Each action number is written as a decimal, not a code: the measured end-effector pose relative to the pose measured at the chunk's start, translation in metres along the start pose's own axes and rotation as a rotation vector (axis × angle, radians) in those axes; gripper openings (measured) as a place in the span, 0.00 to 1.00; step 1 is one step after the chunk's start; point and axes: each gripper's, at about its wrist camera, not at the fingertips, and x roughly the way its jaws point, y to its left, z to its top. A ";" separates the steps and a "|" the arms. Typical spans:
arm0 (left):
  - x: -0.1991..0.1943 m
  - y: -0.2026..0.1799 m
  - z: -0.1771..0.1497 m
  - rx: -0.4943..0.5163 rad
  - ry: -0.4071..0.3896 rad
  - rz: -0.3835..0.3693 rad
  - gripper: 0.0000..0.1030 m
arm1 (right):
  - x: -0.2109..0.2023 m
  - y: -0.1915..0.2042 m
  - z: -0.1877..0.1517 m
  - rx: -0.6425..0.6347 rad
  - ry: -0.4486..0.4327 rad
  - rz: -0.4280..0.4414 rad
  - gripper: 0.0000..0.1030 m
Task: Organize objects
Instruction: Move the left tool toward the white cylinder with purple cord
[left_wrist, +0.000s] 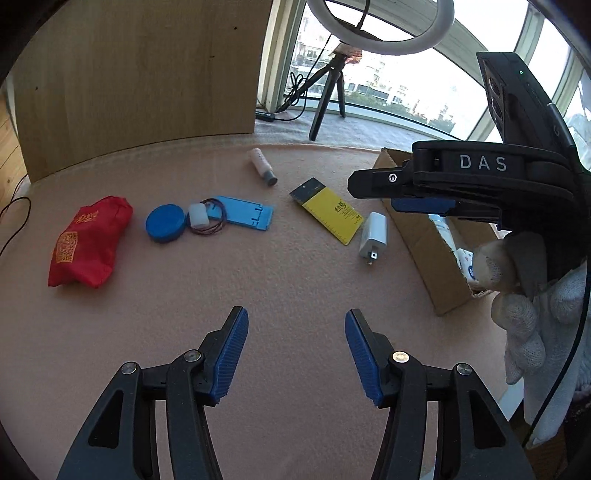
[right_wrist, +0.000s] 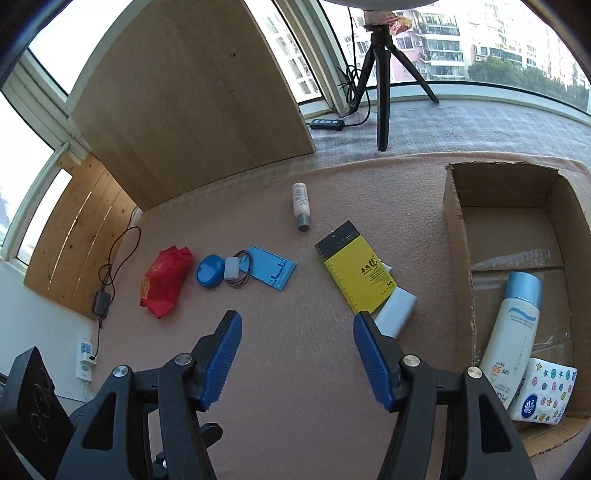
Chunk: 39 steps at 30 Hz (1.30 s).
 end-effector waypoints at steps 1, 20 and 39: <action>-0.003 0.013 -0.004 -0.021 0.001 0.010 0.57 | 0.009 0.009 0.004 -0.017 0.012 -0.005 0.57; -0.037 0.138 -0.061 -0.213 0.010 0.094 0.57 | 0.158 0.077 0.074 -0.063 0.204 -0.029 0.46; -0.023 0.159 -0.063 -0.265 0.031 0.086 0.57 | 0.191 0.102 0.073 -0.239 0.286 -0.082 0.25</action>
